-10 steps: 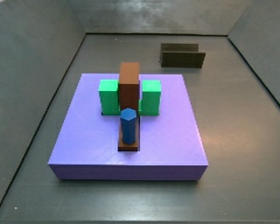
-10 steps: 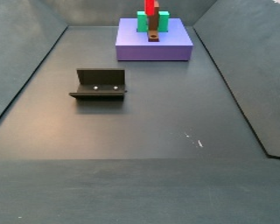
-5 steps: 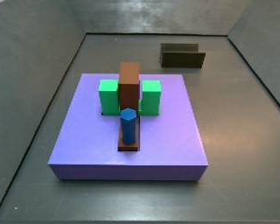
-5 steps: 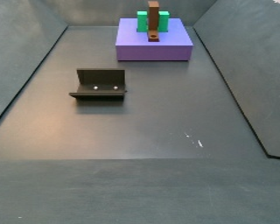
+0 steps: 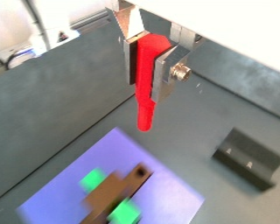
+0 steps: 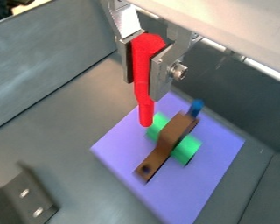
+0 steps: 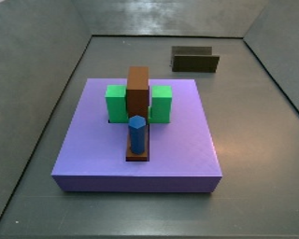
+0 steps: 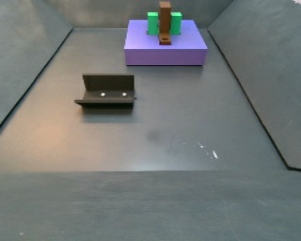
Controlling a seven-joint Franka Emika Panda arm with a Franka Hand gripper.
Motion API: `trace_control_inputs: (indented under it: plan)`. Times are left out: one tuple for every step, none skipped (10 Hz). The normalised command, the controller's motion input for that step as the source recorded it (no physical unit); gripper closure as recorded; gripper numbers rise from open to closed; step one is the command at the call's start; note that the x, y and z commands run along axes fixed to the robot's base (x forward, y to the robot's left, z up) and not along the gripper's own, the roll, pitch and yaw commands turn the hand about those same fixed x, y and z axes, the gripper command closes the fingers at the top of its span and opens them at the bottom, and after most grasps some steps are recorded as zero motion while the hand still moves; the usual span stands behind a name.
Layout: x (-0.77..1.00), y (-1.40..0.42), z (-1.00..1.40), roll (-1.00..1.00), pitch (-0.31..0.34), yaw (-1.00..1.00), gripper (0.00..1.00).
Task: Pick up the red object. Move up. Move to above the board. Insert the red object.
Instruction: Move to above the board, then insert the red object.
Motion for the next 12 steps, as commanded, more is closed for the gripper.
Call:
trace_control_inputs:
  plan:
    - [-0.01, -0.57, 0.11, 0.01, 0.109, 0.01, 1.0]
    - [0.0, 0.0, -0.03, 0.0, 0.003, 0.0, 1.0]
    - [0.0, 0.02, 0.0, 0.0, 0.0, 0.0, 1.0]
    - [-0.06, 0.1, -0.07, 0.0, -0.049, 0.0, 1.0]
    - [0.0, 0.27, -0.29, 0.19, -0.026, 0.28, 1.0]
    - [0.0, 0.18, -0.46, 0.28, -0.106, 0.31, 1.0]
    - [0.0, 0.16, -0.66, 0.21, -0.16, 0.23, 1.0]
    - [0.04, 0.12, -0.75, 0.08, -0.206, 0.1, 1.0]
    - [0.1, 0.04, -0.74, 0.09, -0.2, 0.07, 1.0]
    - [0.17, 0.12, -0.62, 0.0, -0.05, 0.0, 1.0]
    - [0.1, 0.2, -0.58, -0.07, -0.076, 0.0, 1.0]
    - [0.11, 0.21, -0.65, -0.05, -0.096, 0.0, 1.0]
